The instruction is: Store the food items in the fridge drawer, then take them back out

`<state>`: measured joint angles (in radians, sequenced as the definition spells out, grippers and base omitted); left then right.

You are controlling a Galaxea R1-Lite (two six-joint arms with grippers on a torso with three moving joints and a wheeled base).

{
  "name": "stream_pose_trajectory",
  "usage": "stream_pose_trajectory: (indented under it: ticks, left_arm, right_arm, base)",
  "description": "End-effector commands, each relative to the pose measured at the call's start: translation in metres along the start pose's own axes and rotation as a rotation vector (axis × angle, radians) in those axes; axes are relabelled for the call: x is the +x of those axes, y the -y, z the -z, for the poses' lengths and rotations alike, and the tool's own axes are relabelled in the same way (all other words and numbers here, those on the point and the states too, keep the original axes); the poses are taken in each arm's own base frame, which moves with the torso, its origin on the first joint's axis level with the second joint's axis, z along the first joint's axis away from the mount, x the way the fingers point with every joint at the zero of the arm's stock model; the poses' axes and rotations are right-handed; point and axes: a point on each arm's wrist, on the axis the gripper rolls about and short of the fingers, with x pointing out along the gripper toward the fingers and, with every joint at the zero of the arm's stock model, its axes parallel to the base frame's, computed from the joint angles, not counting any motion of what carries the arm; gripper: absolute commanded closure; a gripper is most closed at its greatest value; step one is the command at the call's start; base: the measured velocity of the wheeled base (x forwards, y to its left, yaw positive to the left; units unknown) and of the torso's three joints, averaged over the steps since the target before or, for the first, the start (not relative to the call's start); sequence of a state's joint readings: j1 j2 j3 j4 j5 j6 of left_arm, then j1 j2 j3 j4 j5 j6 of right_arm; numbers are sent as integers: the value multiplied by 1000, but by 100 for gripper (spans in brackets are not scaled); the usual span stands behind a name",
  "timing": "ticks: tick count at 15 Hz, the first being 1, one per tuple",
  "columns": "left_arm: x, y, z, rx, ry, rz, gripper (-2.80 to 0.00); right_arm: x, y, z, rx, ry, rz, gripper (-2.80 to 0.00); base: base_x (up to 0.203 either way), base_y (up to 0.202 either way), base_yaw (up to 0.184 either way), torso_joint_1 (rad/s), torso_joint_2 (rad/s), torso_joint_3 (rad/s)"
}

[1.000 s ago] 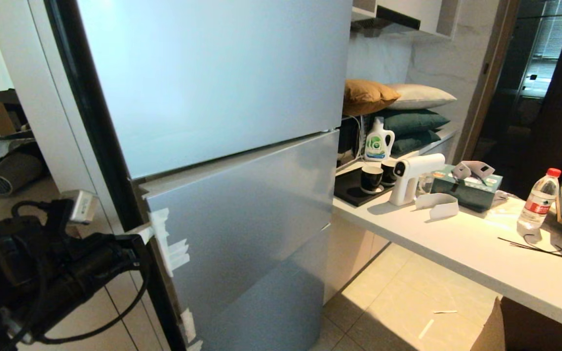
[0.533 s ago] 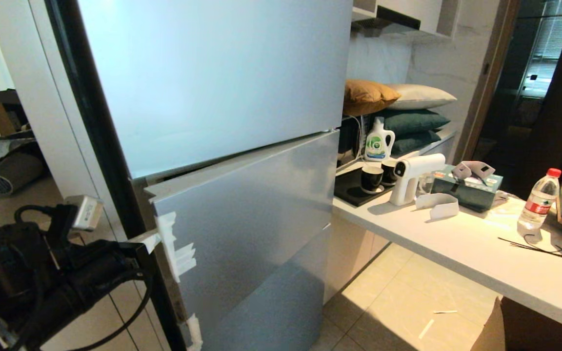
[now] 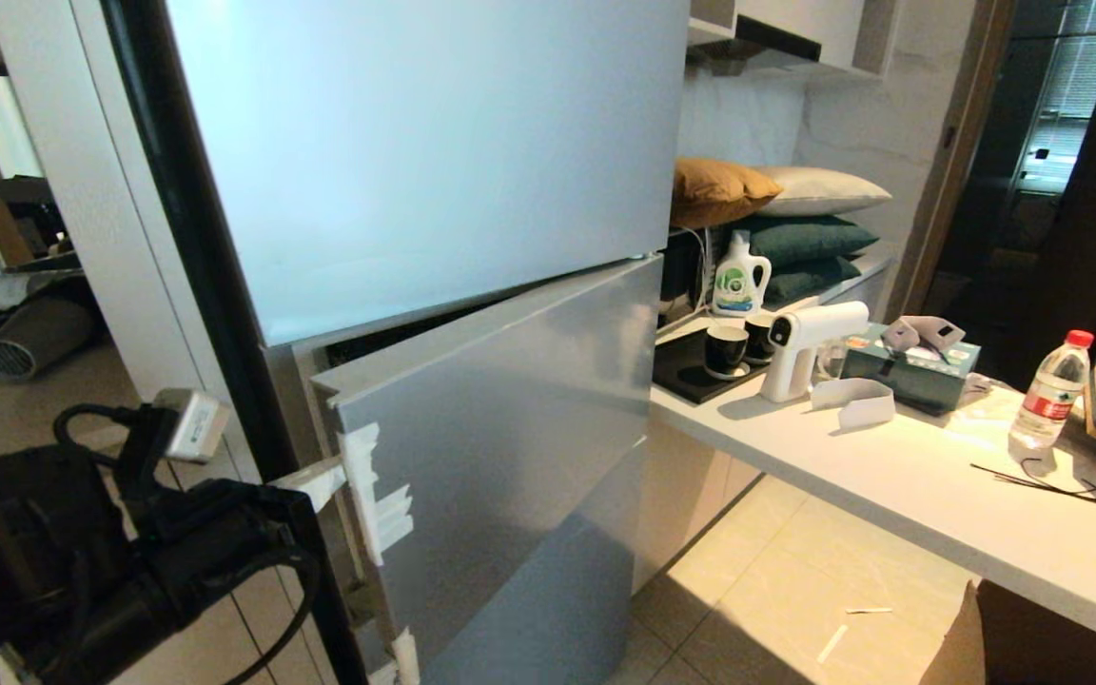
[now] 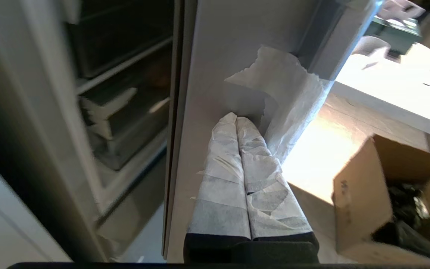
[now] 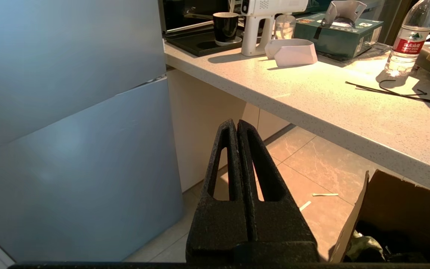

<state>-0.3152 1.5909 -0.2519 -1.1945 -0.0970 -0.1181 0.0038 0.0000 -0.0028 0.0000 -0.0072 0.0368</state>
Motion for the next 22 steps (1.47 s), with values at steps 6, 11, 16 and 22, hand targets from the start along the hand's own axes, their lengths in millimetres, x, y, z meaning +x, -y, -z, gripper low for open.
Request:
stream_pose_trajectory:
  ticks: [6, 11, 16, 22]
  left_arm:
    - [3, 17, 2, 12, -5, 79, 0]
    - [5, 27, 5, 15, -21, 122, 0]
    - [5, 33, 8, 18, -32, 148, 0]
    - [-1, 47, 16, 28, -67, 214, 0]
  right_arm:
    - [0, 0, 0, 0, -1, 0, 0]
    - [0, 0, 0, 0, -1, 0, 0]
    - [0, 0, 0, 0, -1, 0, 0]
    - [0, 0, 0, 0, -1, 0, 0]
  base:
    - [0, 0, 0, 0, 0, 0]
    - [0, 0, 0, 0, 0, 0]
    - [0, 0, 0, 0, 0, 0]
    - [0, 0, 0, 0, 0, 0]
